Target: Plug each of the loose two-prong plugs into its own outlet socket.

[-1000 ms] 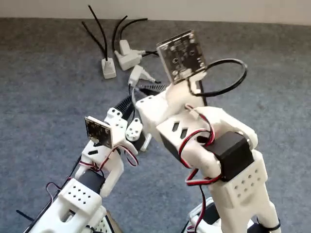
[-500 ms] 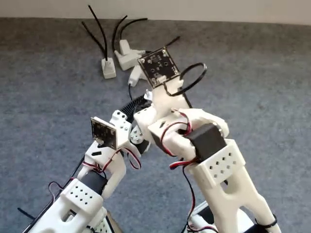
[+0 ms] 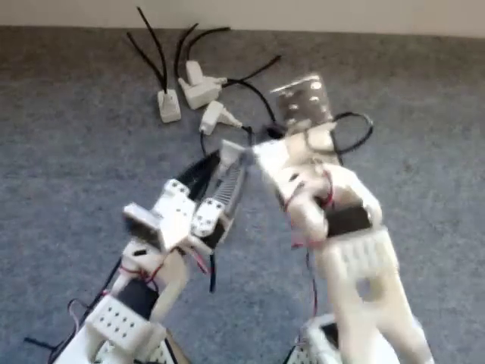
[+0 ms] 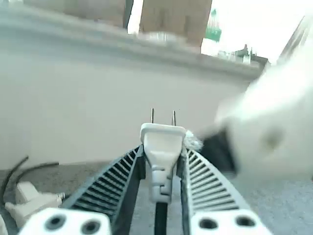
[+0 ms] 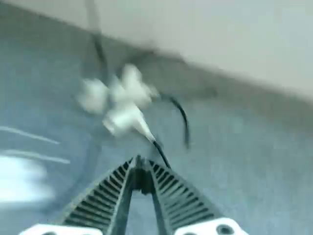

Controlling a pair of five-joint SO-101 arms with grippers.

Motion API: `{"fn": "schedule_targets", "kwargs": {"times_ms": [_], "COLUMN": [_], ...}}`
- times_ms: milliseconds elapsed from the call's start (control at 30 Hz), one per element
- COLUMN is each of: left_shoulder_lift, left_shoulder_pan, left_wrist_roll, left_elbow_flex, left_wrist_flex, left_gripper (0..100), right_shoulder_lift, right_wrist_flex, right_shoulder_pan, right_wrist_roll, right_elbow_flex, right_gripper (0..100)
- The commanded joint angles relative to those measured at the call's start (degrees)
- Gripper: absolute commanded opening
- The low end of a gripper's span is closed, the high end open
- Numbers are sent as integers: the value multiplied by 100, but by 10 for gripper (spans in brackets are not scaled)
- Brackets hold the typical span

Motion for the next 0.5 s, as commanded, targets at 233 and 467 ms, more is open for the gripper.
{"fn": "schedule_targets", "kwargs": {"times_ms": [233,467], "left_shoulder_lift": [-2141,-2167], "left_shoulder_pan": [127,127], "left_wrist_roll": [35,35], "left_elbow_flex": [198,251], "left_wrist_flex": [1609,1785], "left_gripper": [6,6], "right_shoulder_lift": [-154,-154], "right_wrist_flex": [-251,1411], "right_shoulder_pan": [470,198], "right_wrist_roll": [114,79], "right_elbow_flex": [163,-1851], "right_gripper": [7,7]}}
